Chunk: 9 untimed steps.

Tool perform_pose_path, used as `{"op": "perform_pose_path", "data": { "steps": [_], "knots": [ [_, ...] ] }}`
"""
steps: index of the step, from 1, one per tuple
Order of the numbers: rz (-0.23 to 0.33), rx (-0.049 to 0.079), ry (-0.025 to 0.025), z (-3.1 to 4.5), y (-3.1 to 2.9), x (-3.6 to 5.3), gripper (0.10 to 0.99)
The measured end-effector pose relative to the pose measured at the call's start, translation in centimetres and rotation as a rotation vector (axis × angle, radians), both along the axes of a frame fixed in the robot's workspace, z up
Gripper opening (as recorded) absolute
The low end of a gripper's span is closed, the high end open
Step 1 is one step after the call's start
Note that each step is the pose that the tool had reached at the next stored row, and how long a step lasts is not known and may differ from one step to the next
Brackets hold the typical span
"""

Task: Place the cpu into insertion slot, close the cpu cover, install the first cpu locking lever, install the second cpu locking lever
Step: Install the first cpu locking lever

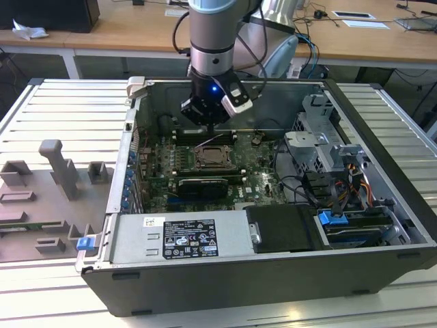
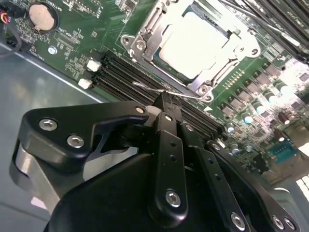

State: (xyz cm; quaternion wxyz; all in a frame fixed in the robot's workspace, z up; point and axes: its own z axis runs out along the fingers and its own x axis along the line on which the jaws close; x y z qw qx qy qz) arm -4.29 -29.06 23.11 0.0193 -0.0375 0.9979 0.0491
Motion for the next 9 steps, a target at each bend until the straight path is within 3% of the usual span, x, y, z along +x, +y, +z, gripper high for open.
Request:
{"op": "perform_pose_path", "data": {
  "steps": [9],
  "knots": [
    [0.0,0.0,-0.0001,-0.48,0.01,0.63,0.106]
  ]
}}
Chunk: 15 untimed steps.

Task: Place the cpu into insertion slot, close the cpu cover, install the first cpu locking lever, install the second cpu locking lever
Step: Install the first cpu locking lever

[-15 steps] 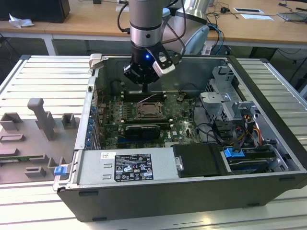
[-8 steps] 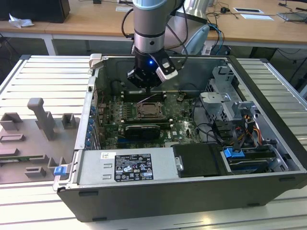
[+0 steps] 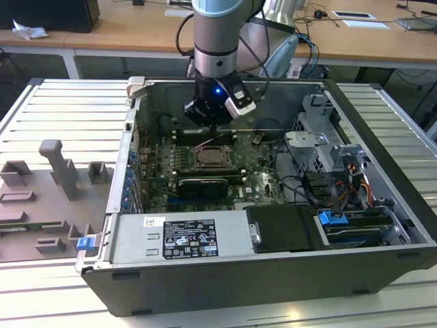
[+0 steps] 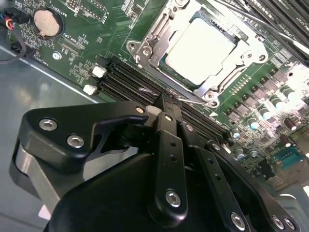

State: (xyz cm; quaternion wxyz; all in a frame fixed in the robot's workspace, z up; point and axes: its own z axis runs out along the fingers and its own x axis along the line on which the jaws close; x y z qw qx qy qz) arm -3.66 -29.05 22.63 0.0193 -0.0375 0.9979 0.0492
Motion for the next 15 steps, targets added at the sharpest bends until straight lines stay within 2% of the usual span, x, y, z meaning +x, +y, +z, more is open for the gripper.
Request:
{"op": "perform_pose_path", "data": {
  "steps": [15],
  "knots": [
    [0.0,0.0,0.0029,-1.42,0.4,1.18,0.106]
  ]
}}
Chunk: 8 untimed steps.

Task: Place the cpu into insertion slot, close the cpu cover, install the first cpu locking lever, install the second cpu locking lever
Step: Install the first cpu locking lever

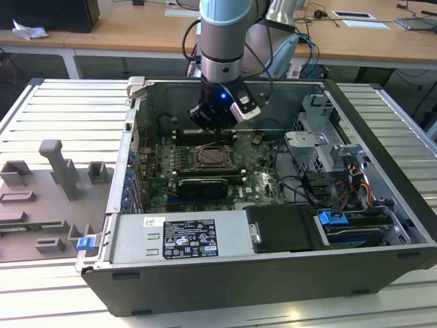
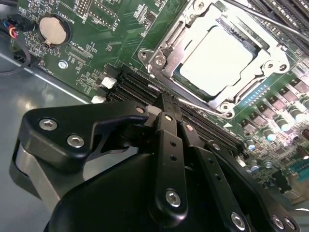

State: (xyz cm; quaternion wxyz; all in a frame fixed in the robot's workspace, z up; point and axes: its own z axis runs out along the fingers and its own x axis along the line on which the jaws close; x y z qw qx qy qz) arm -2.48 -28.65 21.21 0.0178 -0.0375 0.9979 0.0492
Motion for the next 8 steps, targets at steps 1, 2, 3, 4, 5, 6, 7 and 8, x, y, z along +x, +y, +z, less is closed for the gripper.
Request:
{"op": "perform_pose_path", "data": {
  "steps": [1,2,3,4,5,6,7,8],
  "knots": [
    [0.0,0.0,0.0009,-0.15,0.02,0.06,0.106],
    [0.0,-0.001,0.0015,-0.23,0.02,0.09,0.106],
    [0.0,-0.001,0.0021,-0.3,0.03,0.11,0.106],
    [0.0,-0.002,0.0036,-0.42,0.04,0.13,0.106],
    [0.0,-0.002,0.0044,-0.49,0.04,0.14,0.106],
    [0.0,-0.002,0.0051,-0.53,0.04,0.14,0.106],
    [0.0,-0.003,0.0059,-0.57,0.04,0.14,0.106],
    [0.0,-0.004,0.0068,-0.62,0.04,0.14,0.106]
  ]
}}
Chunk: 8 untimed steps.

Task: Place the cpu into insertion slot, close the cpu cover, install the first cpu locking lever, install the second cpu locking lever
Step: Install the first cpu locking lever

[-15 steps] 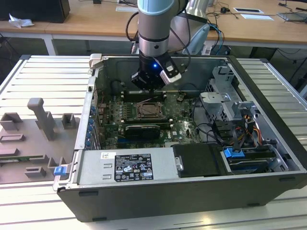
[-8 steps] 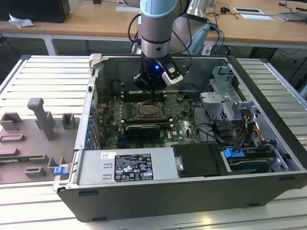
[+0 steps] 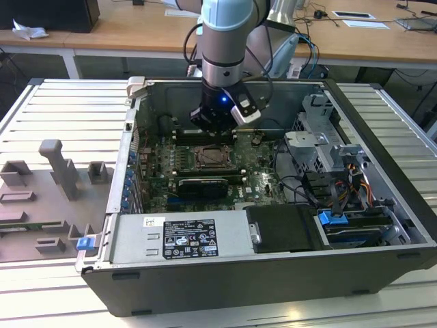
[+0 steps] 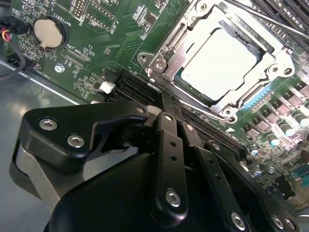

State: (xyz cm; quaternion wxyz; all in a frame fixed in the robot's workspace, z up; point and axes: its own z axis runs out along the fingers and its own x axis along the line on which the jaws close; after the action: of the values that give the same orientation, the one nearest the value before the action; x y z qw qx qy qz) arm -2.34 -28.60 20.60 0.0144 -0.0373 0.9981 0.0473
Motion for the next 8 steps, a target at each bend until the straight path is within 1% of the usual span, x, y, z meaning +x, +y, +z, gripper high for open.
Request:
{"op": "perform_pose_path", "data": {
  "steps": [4,8],
  "knots": [
    [0.0,-0.006,0.0027,-0.16,0.0,0.01,0.106],
    [0.0,-0.015,0.0042,-0.24,-0.01,0.06,0.106]
  ]
}}
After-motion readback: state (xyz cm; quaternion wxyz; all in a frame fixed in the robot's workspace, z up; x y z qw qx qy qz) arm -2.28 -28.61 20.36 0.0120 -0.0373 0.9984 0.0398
